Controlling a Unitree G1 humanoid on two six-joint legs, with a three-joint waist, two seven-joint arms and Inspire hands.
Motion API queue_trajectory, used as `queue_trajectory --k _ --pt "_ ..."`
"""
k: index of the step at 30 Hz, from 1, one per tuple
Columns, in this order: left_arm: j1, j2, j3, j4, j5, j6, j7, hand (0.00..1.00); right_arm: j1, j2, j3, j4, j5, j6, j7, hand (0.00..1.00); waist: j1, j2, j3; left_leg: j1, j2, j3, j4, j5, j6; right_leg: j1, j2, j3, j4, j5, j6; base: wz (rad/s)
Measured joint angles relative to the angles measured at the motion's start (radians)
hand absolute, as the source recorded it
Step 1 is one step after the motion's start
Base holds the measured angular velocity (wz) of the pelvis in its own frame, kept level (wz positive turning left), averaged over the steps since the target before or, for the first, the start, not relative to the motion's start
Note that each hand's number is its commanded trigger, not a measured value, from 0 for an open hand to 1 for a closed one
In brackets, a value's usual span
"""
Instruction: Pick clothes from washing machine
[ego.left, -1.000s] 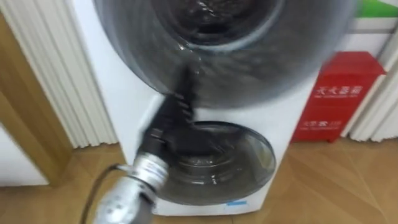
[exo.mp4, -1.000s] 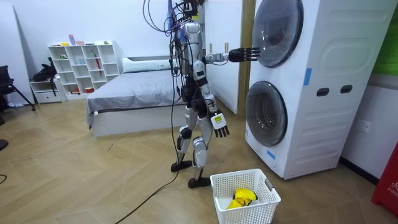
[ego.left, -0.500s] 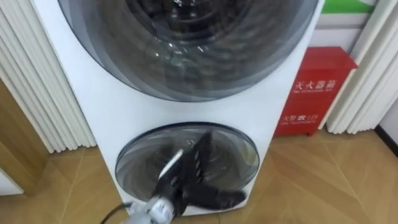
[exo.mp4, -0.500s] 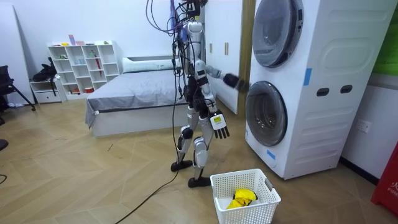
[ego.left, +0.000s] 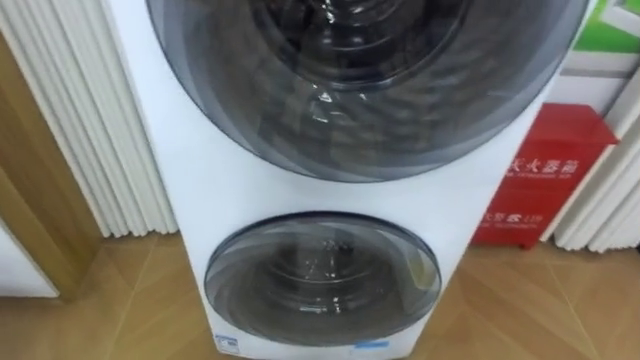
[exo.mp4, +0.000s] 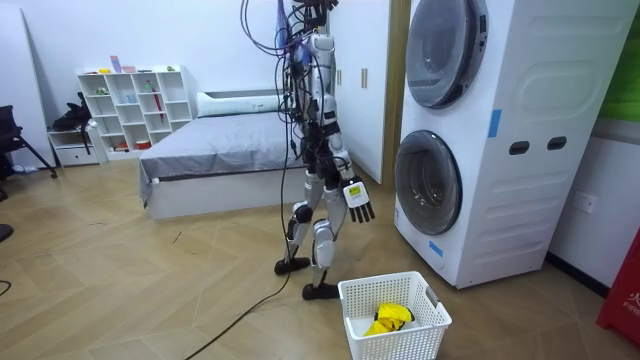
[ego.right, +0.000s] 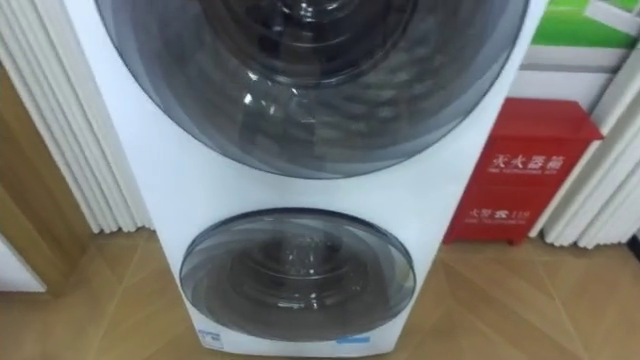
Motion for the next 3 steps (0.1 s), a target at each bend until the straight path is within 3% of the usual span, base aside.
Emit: queue_trajectory --k 3 --pt "-0.009 -0.010 0.022 0.026 0.003 -0.003 0.000 0.00 0.000 0.000 -0.005 0.001 -0.006 0.000 0.007 0.00 0.004 0.001 0.0009 0.003 -0.001 0.000 -0.001 0.000 0.000 0.001 0.000 -0.002 0.000 0.000 0.000 -0.07"
